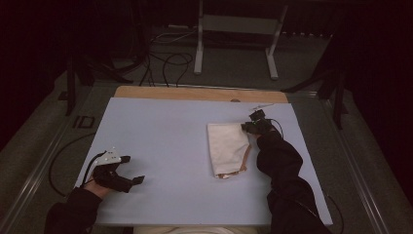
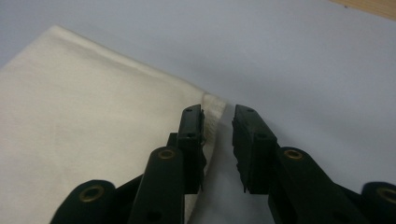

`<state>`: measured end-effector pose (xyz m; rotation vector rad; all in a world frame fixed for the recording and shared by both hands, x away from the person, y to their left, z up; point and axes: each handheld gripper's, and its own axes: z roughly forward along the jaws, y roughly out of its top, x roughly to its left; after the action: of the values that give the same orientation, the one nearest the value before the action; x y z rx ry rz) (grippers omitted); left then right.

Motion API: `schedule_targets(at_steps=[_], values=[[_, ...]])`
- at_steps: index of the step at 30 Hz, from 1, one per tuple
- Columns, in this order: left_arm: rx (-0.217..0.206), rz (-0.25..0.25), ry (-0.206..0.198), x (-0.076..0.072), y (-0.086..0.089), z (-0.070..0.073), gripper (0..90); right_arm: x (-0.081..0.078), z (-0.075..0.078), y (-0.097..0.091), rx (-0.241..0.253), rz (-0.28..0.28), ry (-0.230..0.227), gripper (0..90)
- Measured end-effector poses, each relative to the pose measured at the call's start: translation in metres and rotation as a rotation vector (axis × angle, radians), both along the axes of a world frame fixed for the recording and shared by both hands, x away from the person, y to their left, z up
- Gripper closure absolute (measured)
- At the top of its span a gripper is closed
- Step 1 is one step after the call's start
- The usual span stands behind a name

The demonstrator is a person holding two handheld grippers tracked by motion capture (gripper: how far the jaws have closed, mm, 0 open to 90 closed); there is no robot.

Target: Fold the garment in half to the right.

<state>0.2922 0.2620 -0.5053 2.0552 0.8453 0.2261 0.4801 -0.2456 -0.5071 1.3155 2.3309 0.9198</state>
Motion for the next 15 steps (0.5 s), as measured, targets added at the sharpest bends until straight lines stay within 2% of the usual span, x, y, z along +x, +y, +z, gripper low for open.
schedule_targets(at_steps=[6, 10, 15], values=[[0.003, -0.001, 0.001, 0.000, -0.001, 0.000, 0.0, -0.004, 0.009, 0.002, -0.005, 0.026, -0.012, 60.9], [0.005, -0.002, 0.003, 0.000, -0.001, 0.000, 0.0, -0.006, 0.016, 0.005, 0.013, 0.036, -0.019, 51.3], [0.006, -0.003, 0.002, 0.000, -0.001, 0.000, 0.0, -0.008, 0.021, 0.010, 0.050, 0.073, 0.001, 38.4]])
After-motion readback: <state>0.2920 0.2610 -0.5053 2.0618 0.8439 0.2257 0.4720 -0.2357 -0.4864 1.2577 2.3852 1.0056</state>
